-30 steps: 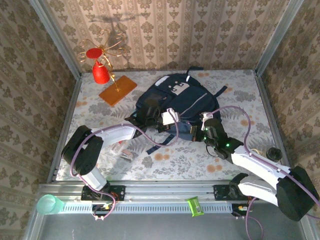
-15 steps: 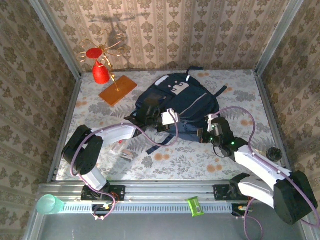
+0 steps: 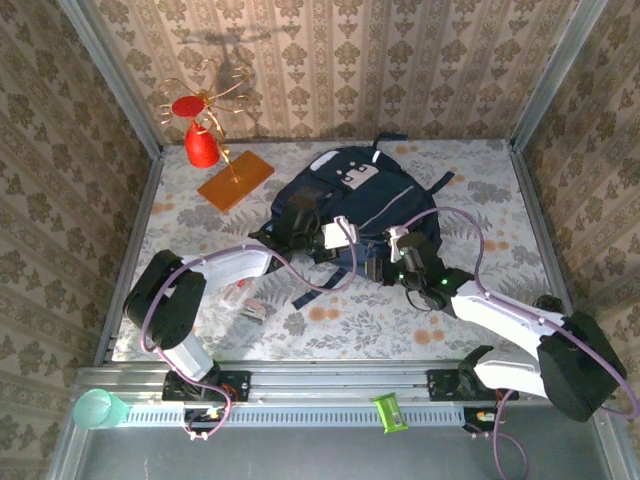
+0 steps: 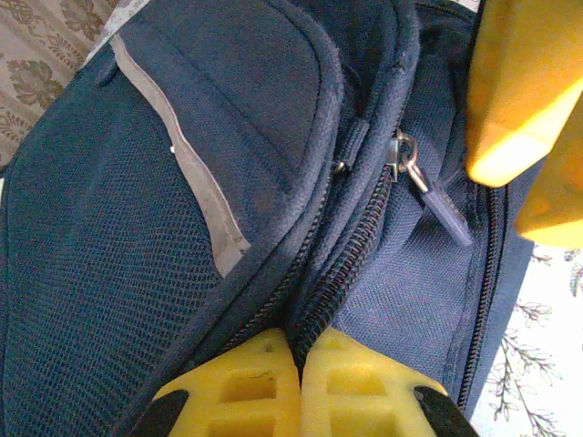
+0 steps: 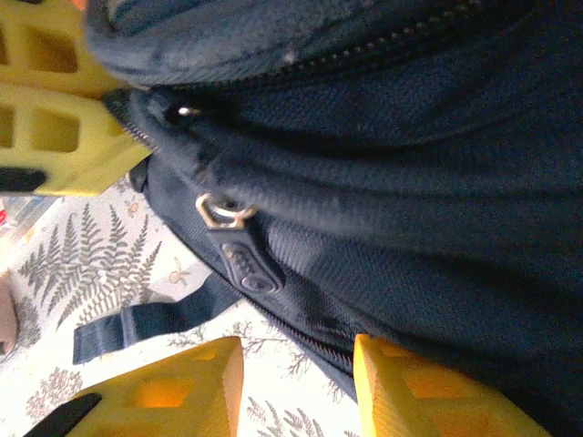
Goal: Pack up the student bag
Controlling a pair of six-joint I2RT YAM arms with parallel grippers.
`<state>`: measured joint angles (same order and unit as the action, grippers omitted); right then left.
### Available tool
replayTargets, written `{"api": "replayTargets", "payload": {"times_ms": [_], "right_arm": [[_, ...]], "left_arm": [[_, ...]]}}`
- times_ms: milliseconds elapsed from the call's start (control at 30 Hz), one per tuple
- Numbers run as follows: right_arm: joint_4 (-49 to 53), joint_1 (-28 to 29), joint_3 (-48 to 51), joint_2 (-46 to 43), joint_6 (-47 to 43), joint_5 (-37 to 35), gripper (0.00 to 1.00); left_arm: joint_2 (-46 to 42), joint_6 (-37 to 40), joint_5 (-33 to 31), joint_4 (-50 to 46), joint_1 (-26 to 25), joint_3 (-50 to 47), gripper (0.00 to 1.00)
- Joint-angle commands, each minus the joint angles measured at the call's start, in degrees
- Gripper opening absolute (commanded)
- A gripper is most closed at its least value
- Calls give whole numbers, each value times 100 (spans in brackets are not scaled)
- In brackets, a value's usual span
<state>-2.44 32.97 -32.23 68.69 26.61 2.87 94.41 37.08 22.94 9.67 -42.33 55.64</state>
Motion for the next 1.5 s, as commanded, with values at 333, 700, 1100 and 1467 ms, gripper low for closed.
{"api": "replayTargets", "payload": {"times_ms": [333, 700, 1100, 1467], "right_arm": [[-908, 122, -466, 506, 363, -439, 39], [-348, 122, -746, 621, 766, -1200, 17], [787, -286, -227, 109, 837, -1243, 0], [1627, -1371, -84, -326, 330, -641, 0]], "left_arm": [[4, -109, -9, 63, -31, 265, 0], [48, -114, -9, 92, -43, 267, 0], [-4, -56, -280, 43, 119, 211, 0], [-98, 4, -100, 133, 349, 69, 0]]}}
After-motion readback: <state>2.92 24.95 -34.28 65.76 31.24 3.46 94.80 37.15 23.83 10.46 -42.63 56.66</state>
